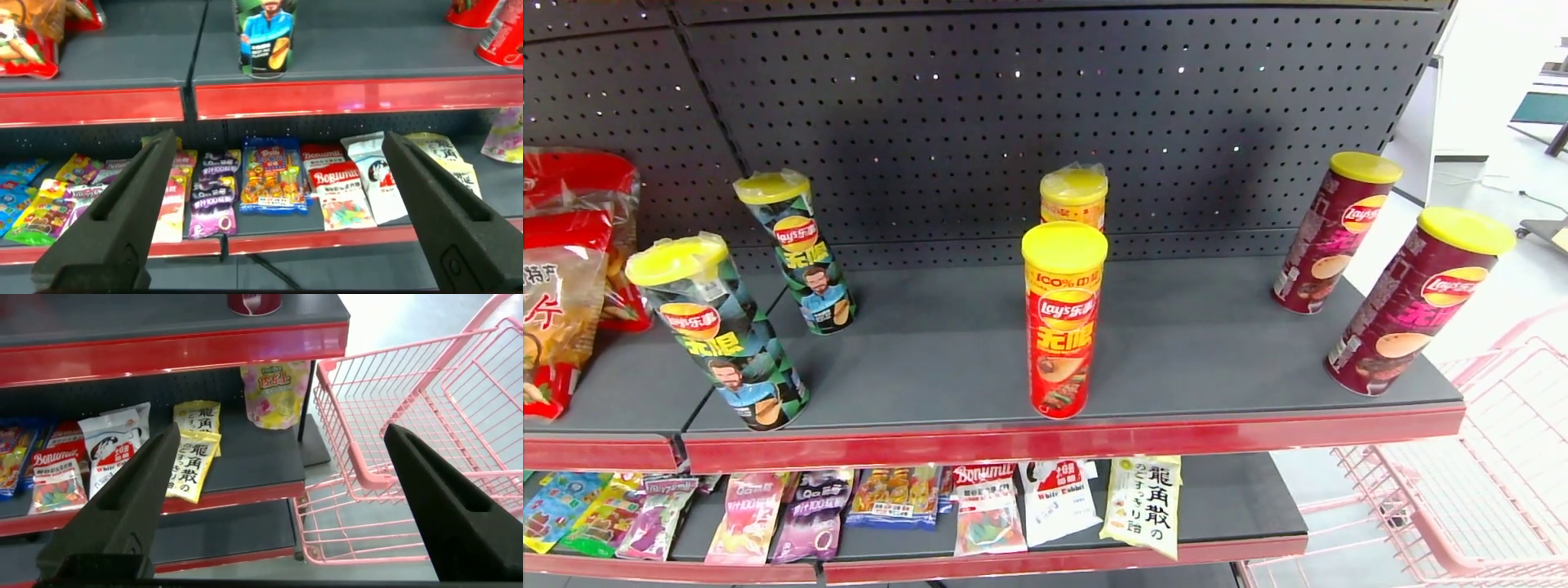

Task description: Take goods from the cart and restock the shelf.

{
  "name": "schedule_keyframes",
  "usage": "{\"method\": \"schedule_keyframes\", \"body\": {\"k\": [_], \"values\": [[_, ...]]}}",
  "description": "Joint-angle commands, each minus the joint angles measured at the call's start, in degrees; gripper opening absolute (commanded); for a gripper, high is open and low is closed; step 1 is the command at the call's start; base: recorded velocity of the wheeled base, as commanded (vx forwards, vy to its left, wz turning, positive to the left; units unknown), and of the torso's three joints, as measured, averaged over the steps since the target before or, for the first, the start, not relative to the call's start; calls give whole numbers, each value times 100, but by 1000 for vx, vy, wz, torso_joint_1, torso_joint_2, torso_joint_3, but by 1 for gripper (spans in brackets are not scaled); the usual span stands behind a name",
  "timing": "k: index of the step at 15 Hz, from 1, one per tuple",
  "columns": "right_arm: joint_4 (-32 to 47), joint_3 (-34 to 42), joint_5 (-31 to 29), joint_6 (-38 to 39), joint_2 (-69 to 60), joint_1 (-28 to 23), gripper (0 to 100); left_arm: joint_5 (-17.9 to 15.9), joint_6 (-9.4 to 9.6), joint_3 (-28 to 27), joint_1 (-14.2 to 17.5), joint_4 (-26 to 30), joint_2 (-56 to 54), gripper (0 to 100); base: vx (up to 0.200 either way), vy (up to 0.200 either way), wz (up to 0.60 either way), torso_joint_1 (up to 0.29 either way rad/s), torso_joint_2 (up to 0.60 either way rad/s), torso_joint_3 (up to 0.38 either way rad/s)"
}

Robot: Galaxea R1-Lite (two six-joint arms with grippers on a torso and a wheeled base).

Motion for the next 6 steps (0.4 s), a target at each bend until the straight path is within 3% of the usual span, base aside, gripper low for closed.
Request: {"method": "schedule_keyframes", "body": {"k": [1,6], "values": [[-1,0,0,-8,2,-9,100,0,0,1,1,2,7,100,0,0,0,0,0,0],[-1,0,-26,-34,2,-9,100,0,0,1,1,2,7,100,0,0,0,0,0,0]]}}
